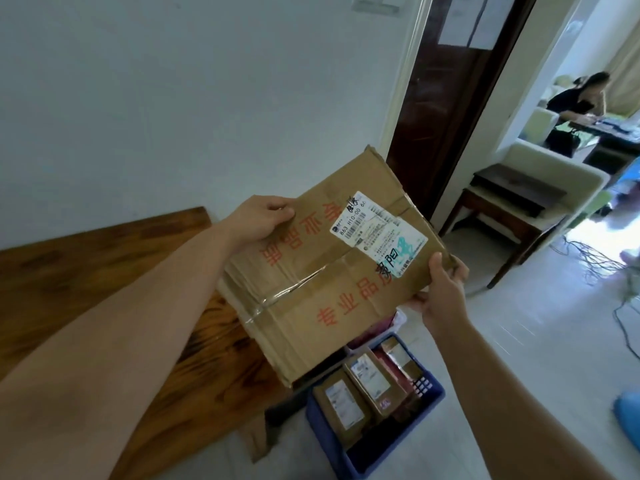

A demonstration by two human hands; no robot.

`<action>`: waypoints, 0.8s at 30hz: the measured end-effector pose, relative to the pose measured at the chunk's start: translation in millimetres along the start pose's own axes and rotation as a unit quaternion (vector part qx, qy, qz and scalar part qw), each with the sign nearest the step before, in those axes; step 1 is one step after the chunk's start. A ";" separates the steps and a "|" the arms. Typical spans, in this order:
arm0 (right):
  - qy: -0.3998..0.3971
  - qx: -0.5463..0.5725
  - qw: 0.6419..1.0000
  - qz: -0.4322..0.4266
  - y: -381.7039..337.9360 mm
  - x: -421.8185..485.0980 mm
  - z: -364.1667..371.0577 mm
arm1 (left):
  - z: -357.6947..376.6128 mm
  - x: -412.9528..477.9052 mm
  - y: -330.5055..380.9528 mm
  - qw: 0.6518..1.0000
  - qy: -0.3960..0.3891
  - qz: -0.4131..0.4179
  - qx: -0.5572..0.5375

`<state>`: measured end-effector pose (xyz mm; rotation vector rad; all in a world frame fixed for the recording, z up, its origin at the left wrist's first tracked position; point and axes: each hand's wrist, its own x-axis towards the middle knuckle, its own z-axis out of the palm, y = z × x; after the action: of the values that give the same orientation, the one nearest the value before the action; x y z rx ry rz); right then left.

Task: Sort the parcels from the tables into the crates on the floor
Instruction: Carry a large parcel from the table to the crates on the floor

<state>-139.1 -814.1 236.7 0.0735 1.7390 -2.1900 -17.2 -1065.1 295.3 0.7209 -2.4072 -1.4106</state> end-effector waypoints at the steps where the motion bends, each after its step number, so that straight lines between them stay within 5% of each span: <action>1: 0.000 0.000 1.000 0.002 -0.9 13.8 -0.3 | 5.0 11.8 -0.3 1.000 0.012 0.000 0.010; 20: 0.077 -0.102 0.975 0.181 105.6 289.9 51.0 | 96.2 275.2 -133.0 0.986 0.028 -0.130 0.098; 24: 0.030 -0.064 0.982 0.173 144.8 324.5 74.6 | 100.2 304.7 -174.2 0.981 0.075 -0.162 0.074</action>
<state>-388.7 -988.3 38.8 0.3847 1.7422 -1.8410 -270.2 -1225.2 86.5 1.2567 -2.3714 -1.2403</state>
